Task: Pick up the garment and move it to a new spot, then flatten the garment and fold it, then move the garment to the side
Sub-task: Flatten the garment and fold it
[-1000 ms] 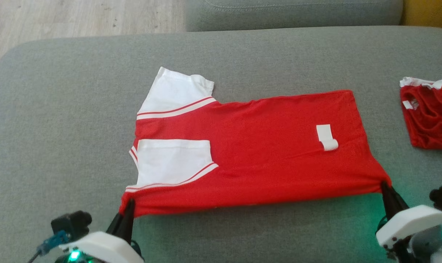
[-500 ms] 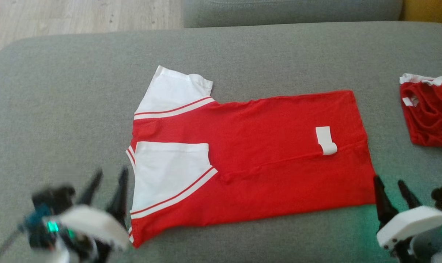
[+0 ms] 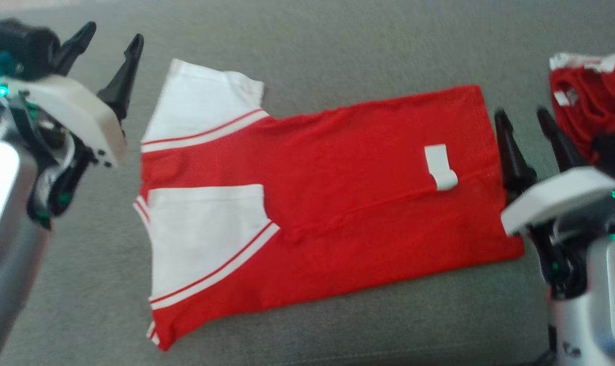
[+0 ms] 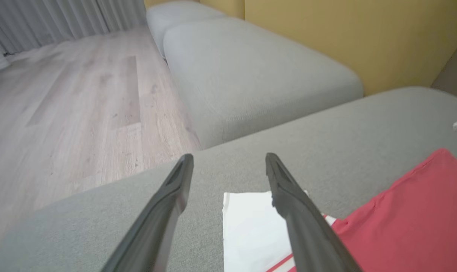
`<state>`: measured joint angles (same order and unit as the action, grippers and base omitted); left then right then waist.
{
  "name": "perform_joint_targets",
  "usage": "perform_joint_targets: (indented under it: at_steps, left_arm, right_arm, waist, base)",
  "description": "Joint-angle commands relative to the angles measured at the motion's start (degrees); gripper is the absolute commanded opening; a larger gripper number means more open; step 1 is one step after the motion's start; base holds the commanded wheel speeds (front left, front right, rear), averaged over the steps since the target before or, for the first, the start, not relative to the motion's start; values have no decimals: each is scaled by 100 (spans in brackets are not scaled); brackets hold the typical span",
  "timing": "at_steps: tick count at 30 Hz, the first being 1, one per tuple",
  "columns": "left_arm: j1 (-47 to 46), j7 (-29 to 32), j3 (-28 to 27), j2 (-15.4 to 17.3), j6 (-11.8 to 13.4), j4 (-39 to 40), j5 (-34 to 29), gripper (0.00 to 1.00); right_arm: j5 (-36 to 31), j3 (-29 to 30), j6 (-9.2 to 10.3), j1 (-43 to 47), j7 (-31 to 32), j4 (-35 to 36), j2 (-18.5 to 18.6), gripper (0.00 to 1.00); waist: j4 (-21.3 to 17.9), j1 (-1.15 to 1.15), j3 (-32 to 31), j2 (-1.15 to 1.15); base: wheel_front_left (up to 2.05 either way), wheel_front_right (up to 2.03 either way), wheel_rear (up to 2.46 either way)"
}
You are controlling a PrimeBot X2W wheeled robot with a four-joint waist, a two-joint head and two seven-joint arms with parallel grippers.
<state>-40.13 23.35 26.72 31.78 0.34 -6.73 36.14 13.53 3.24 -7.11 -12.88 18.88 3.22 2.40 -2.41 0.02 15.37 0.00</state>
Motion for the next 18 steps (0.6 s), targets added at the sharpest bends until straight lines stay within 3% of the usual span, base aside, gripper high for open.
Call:
perform_joint_targets:
  at_steps: [1,3,8,18]
  left_arm:
    - [-299,59,-200,296,-55,60,-69,100]
    - [-563,261,-89,334,-236,-230,-88,100]
    - [-974,634,16,416,-384,-853,-92,100]
    - [-1205,912,9,509,-318,-1562,-57,100]
  right_arm:
    - [-38,-167,-37,-224,40,248,48,100]
    - [-87,-278,-37,-447,68,270,48,100]
    - [-120,-473,-37,-828,70,327,48,100]
    - [-26,-557,-37,-957,-91,284,48,100]
  waist:
    - [-278,-2,327,0]
    - [-400,-2,532,0]
    - [-680,-2,971,0]
    - [-983,-2,1368,0]
  base:
    - [0,0,0]
    - [0,0,0]
    - [0,0,0]
    - [0,0,0]
